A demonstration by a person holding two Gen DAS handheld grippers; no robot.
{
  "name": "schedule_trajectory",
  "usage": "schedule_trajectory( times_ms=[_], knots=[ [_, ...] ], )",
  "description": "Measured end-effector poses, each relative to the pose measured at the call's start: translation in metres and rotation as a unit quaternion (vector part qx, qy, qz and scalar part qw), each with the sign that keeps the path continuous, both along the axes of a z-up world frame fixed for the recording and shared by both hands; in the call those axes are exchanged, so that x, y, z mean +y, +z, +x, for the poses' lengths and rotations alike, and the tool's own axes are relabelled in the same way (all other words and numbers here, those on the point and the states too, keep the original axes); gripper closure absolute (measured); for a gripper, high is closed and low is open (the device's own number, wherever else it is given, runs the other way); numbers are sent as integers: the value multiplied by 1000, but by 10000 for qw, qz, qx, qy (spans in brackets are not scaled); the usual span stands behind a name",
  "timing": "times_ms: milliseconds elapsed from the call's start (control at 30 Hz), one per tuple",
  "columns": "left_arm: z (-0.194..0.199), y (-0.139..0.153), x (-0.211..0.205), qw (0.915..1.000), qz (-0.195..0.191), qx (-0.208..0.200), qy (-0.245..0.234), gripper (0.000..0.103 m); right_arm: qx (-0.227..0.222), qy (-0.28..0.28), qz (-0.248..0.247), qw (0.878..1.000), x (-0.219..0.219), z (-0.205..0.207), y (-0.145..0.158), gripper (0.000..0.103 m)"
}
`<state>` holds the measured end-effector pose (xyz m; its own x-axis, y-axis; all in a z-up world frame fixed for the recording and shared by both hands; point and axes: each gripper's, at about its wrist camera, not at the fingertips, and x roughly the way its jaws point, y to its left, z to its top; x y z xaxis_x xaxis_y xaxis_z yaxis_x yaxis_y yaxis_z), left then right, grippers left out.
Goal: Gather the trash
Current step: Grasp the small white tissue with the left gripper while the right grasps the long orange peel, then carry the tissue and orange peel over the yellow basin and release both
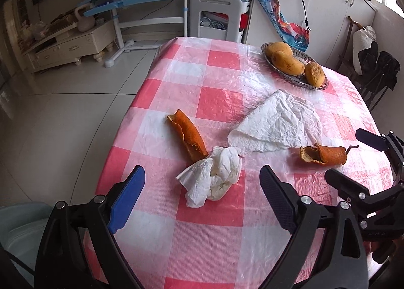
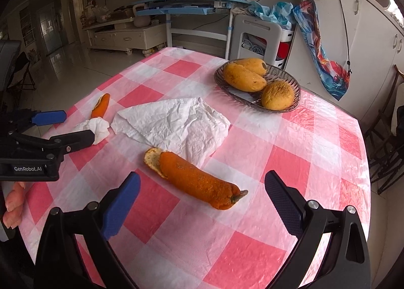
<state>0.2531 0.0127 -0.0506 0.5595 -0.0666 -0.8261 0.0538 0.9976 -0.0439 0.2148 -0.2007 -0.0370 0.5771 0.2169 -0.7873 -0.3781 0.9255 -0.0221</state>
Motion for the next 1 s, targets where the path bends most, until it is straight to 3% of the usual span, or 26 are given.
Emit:
schedule_trajectory(
  times_ms=[67,100,167,200,267,333,467,567,767,1000],
  knots=[
    [3,-6,-1,9998,-116,162,-41,59,196,139,-39,9997,5,2,-6,23],
    [2,-7,0,9998,-131,140,-21,65,335,224,-47,9992,8,0,-10,31],
    [0,-5,3,9991,-383,175,-88,87,438,321,96,9985,10,-5,-10,58],
    [-2,-4,6,9984,-527,191,-69,88,477,309,115,9983,10,-8,-8,67],
    [-12,-2,15,9964,-814,242,56,88,565,263,229,9978,7,-14,-7,76],
    [-24,1,25,9931,-1125,289,161,89,687,226,441,9964,5,-24,-5,78],
    [-56,17,30,9915,-1291,80,115,89,671,248,741,9947,3,-49,9,79],
    [-87,26,30,9890,-1476,-59,92,89,737,154,1263,9891,-3,-76,16,79],
    [-149,33,20,9897,-1412,-250,-34,89,745,201,1771,9812,0,-136,25,79],
    [-205,43,14,9921,-1105,-582,-106,89,851,202,2005,9758,-1,-193,23,79]
  ],
)
